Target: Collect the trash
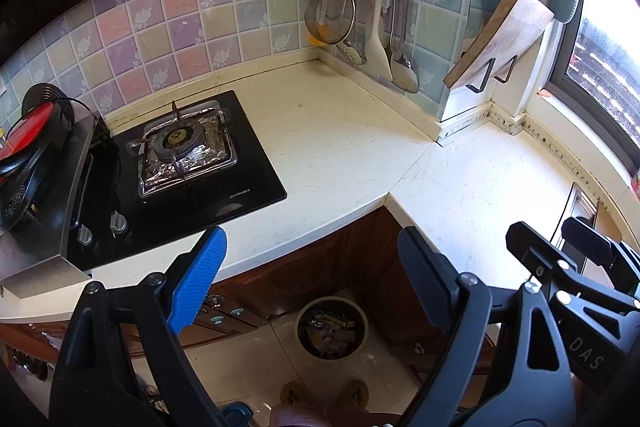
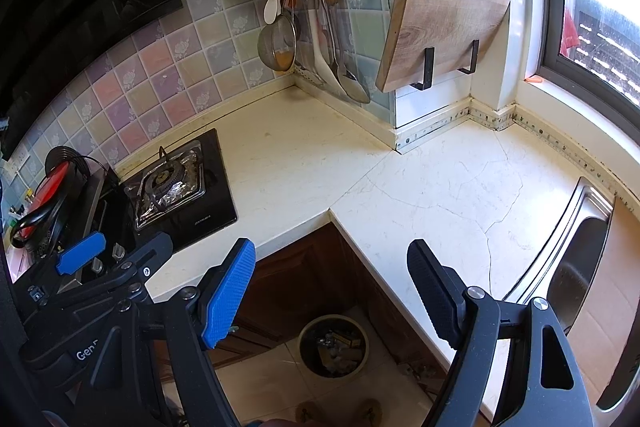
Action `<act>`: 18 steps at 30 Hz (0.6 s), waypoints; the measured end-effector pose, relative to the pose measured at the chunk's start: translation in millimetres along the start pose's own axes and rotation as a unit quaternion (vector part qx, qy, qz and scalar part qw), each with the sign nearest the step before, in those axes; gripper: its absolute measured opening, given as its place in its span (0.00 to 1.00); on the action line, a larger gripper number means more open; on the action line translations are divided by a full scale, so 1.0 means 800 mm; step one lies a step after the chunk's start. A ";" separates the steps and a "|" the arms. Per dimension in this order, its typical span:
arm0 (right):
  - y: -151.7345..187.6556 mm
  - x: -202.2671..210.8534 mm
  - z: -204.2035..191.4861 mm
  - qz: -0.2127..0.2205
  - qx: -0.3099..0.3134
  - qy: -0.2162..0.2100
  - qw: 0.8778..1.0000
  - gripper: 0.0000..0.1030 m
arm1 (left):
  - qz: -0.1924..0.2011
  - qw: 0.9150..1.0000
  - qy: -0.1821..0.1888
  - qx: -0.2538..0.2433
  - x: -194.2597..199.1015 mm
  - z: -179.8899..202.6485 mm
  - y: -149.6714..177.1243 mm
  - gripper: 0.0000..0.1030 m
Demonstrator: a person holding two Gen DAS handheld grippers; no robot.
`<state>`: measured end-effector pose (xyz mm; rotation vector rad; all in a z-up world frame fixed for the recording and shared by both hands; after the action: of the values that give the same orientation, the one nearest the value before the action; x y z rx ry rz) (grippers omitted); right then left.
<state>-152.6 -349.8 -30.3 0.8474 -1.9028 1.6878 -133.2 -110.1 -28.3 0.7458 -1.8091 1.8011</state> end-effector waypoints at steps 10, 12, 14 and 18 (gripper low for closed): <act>-0.003 -0.001 0.002 -0.001 0.001 -0.001 1.000 0.77 | -0.005 1.000 0.001 -0.002 -0.006 -0.002 -0.001 0.84; -0.001 -0.003 0.004 -0.002 0.001 -0.002 1.000 0.77 | -0.007 1.000 0.002 -0.003 -0.008 -0.004 0.000 0.84; 0.004 -0.004 0.006 -0.003 0.001 -0.002 1.000 0.77 | -0.007 1.000 0.002 -0.003 -0.010 -0.004 -0.001 0.84; 0.002 -0.005 0.005 -0.003 0.000 -0.002 1.000 0.77 | -0.009 1.000 0.002 -0.004 -0.012 -0.007 0.000 0.84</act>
<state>-151.1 -353.0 -34.9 0.8572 -1.9003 1.6846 -126.5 -104.2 -34.5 0.7531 -1.7992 1.7819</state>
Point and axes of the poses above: each gripper's, at about its wrist camera, not at the fingertips, and x roughly against the way its jaws point, z to its right, y to its underside, the point moved 4 cm from there along -x, roughly the way its jaws point, and after that the axes turned 1 degree about z, right-handed, at the moved point
